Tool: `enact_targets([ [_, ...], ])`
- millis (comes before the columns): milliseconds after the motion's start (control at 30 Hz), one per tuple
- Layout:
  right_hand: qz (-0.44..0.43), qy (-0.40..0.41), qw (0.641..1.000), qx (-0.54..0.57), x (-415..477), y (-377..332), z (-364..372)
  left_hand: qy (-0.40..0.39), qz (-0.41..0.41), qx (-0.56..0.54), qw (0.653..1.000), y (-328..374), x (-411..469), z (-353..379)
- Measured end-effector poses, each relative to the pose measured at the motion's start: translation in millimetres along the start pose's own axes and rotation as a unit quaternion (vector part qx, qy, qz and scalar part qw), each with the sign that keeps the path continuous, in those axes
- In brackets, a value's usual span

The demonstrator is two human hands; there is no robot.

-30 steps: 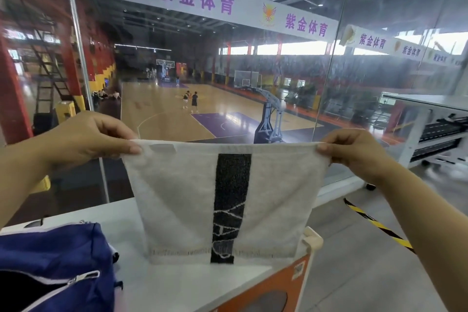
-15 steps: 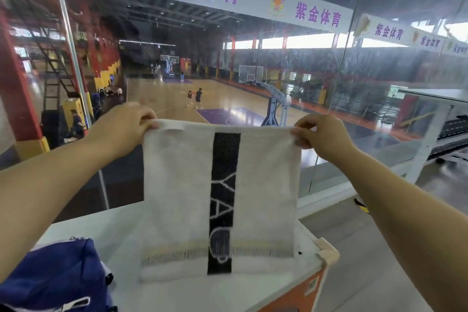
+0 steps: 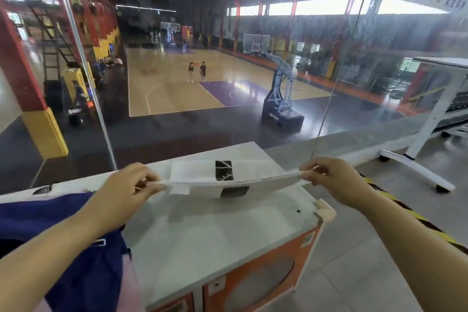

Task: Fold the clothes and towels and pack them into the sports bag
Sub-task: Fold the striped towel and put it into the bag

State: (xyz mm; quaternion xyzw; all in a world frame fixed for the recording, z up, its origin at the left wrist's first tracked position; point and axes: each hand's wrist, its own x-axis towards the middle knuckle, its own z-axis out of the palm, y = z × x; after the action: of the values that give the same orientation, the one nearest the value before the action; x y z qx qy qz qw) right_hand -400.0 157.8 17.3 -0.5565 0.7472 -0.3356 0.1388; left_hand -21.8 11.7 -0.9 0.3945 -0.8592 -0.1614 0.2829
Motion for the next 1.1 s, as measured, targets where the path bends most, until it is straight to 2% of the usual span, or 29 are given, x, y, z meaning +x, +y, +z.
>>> enact_targets([
  [100,0.025,-0.071,0.997,-0.003,-30.0,19.5,19.2,-0.088,-0.014,-0.012,0.996,-16.3,-33.8,19.8],
  [267,0.025,-0.076,0.995,0.052,-56.1,30.1,28.9,-0.148,-0.058,-0.102,0.982,-15.4,-53.0,24.5],
  [467,0.031,0.011,0.998,0.061,-26.4,29.5,43.0,-0.074,-0.111,-0.130,0.982,-23.0,-20.0,39.0],
  [600,0.055,0.053,0.995,0.063,20.0,34.1,53.1,-0.046,-0.110,-0.095,0.988,-36.5,23.8,52.2],
  [767,0.079,0.055,0.995,0.026,78.4,53.8,72.6,-0.053,-0.140,-0.072,0.986,-64.6,76.0,76.4],
  [1100,0.101,-0.007,0.993,-0.053,149.6,97.4,115.3,-0.079,-0.161,-0.028,0.983,-112.3,127.1,127.5],
])
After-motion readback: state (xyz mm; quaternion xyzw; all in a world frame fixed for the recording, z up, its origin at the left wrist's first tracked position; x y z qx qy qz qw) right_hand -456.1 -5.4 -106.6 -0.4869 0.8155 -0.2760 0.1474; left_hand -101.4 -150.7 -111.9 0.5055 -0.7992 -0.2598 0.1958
